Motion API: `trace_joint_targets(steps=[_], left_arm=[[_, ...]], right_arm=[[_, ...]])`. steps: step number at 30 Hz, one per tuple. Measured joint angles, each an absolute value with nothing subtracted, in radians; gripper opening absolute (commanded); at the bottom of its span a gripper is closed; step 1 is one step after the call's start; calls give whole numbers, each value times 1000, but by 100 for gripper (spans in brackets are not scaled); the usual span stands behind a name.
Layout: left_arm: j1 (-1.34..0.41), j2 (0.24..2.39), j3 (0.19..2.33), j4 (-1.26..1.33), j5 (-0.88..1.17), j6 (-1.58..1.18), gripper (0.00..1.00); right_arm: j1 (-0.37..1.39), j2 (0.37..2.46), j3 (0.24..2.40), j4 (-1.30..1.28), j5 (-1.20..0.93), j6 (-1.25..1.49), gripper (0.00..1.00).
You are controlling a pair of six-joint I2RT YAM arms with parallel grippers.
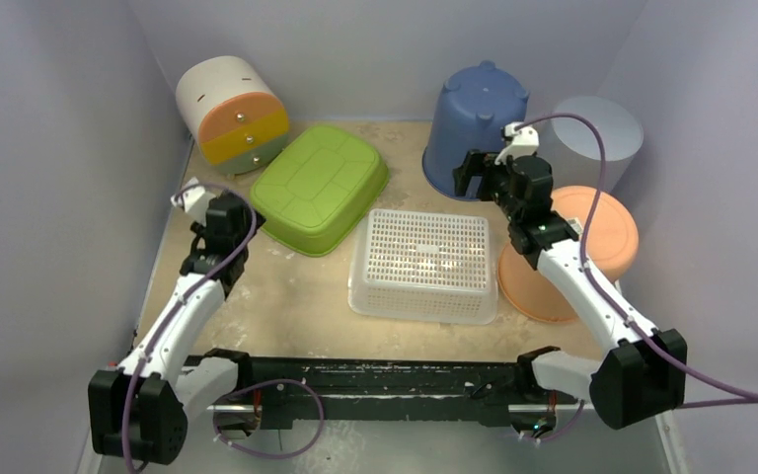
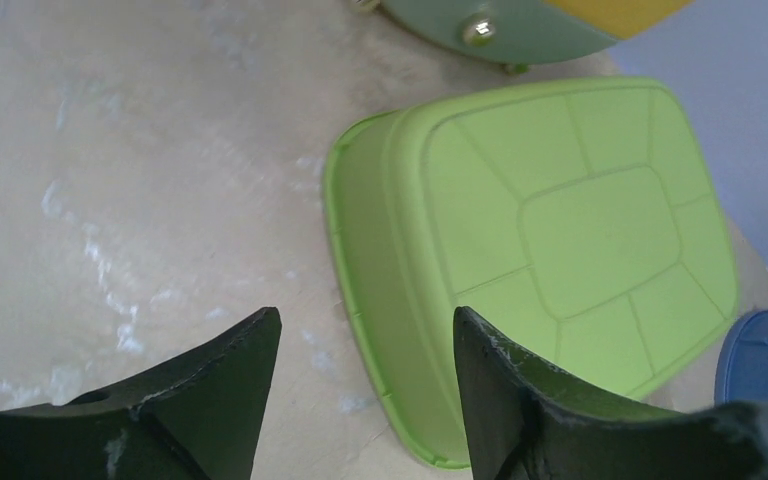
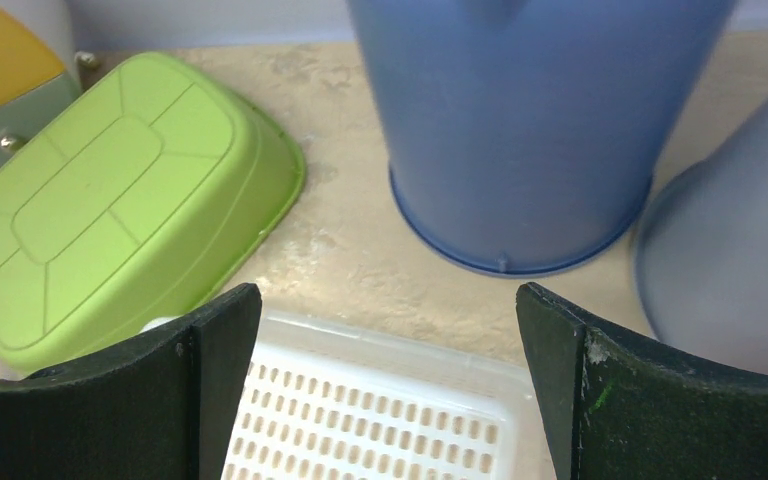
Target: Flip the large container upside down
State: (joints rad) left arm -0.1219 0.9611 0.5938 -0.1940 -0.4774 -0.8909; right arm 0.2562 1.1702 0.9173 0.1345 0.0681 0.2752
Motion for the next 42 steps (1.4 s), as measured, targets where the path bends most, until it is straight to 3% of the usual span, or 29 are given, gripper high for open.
trace_joint_targets(steps=[7,11,20,42], left_arm=[[-260,1190,952,-252,-477,-646,65],[-355,1275,1033,-243,-465,-570,66],[-395,1334,992,-232,-450,-503,68],[-441,1332,899,-135,-427,-466,70]], right_arm=[[438,1271,1081,95,114,239,100],[507,1317,1146,83,142,210,100],[641,1459,1139,59,176,188,100],[633,1399,918,201,251,192,100]])
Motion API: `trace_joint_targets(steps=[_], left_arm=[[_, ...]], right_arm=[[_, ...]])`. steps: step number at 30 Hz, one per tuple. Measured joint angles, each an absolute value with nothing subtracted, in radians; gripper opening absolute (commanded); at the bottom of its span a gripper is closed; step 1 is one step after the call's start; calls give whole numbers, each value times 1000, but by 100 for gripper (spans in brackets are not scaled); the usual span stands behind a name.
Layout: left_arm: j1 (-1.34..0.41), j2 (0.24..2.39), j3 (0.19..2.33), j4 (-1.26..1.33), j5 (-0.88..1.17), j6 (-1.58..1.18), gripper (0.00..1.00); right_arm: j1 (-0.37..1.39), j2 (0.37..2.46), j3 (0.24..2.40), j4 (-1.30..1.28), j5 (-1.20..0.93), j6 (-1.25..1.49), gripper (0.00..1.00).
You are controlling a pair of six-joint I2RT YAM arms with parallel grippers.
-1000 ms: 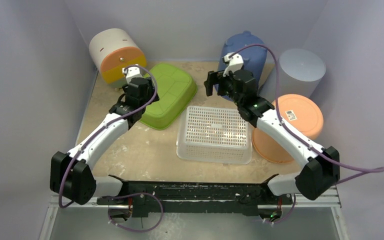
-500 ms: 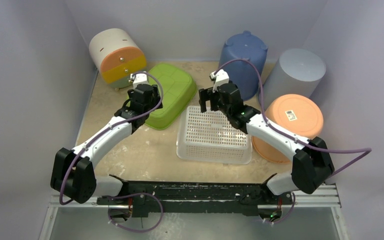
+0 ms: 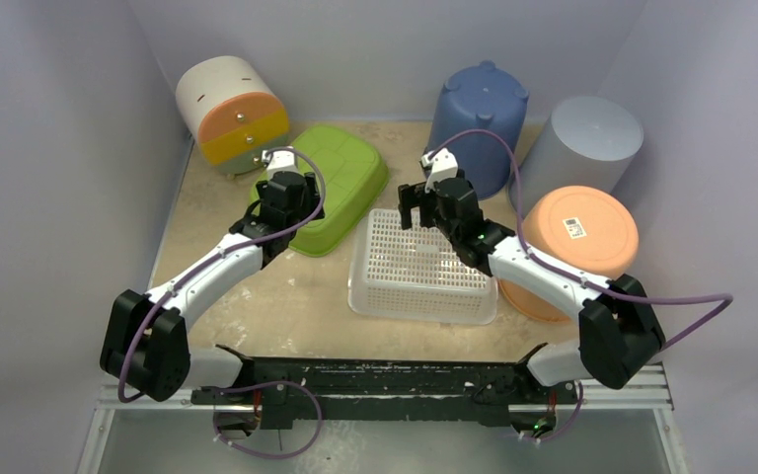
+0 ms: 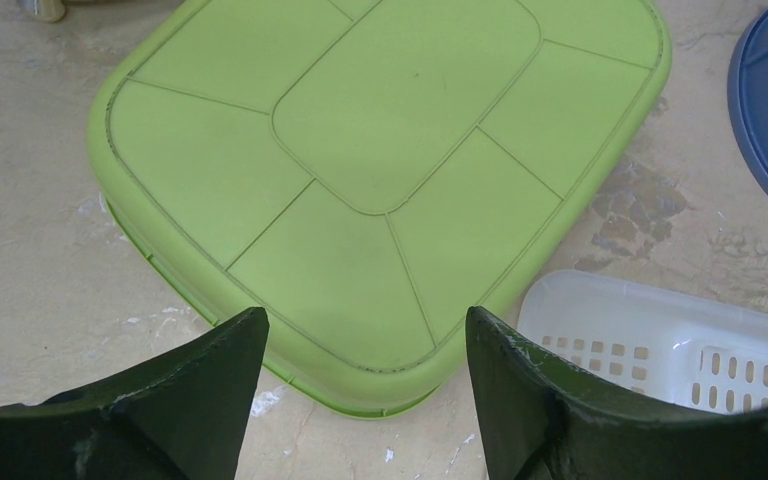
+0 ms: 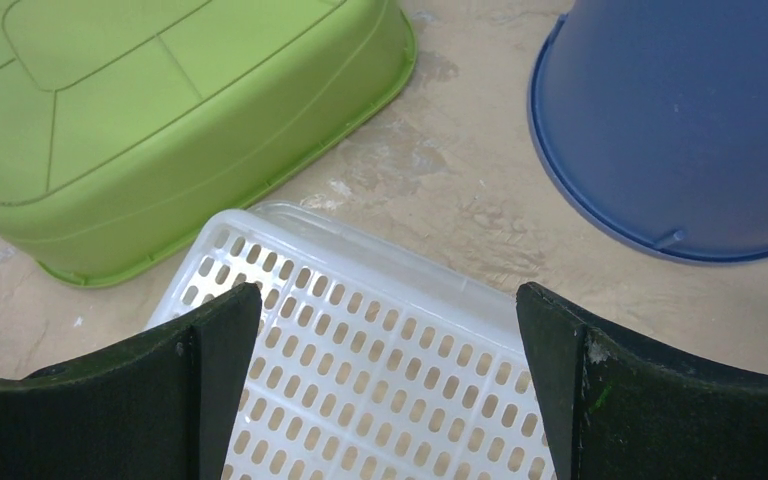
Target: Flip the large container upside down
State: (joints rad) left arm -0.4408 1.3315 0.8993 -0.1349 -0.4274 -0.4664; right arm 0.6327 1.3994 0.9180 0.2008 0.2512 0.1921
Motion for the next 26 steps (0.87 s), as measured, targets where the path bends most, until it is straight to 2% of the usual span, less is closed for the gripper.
trace_joint_targets(steps=[26], left_arm=[[-441,1332,899,-121,-422,-459,71]], right_arm=[[633,1383,916,231,353,210,100]])
